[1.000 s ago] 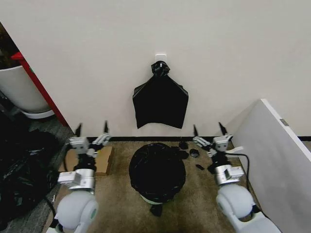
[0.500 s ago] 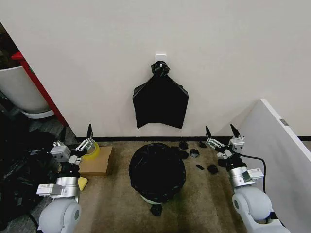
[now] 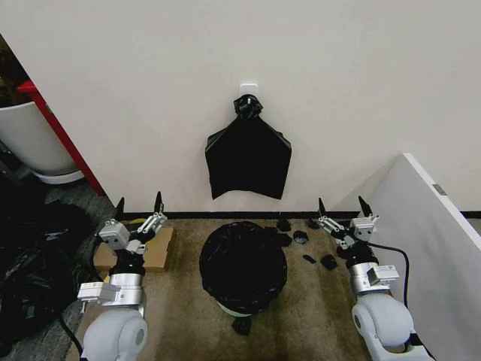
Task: Place the garbage bag over the trash bin.
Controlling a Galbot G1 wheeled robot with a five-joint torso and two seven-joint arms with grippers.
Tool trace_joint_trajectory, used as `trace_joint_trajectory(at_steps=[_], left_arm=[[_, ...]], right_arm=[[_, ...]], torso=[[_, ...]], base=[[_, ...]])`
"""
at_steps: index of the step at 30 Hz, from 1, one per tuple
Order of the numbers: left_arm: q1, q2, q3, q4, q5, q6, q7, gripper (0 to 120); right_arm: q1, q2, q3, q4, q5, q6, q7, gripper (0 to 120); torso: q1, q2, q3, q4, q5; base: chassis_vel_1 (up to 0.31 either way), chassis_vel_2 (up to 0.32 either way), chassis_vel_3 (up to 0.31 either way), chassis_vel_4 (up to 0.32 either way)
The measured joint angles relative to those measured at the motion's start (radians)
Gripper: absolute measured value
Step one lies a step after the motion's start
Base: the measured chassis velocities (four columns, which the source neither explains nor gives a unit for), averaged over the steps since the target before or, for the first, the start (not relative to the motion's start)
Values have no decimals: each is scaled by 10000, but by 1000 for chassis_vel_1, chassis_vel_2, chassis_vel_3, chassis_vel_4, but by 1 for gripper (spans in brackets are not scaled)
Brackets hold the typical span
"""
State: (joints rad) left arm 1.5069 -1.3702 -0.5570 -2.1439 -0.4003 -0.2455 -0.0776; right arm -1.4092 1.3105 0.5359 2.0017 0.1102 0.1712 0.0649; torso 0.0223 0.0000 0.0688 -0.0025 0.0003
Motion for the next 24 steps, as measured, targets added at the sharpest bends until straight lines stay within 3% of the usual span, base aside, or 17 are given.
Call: trace_joint_trajectory(at_steps=[15, 24], left_arm=[[383, -50, 337, 682, 507, -202, -7, 100], [296, 449, 549, 623, 90, -67, 200, 100]], right_arm=[[151, 118, 0, -245, -331, 211, -144, 100], [173, 133, -37, -279, -319, 249, -148, 100]], torso=[[0, 0, 0, 1, 0], [0, 0, 0, 0, 0]], base=[[0, 0, 0, 0], [0, 0, 0, 0]])
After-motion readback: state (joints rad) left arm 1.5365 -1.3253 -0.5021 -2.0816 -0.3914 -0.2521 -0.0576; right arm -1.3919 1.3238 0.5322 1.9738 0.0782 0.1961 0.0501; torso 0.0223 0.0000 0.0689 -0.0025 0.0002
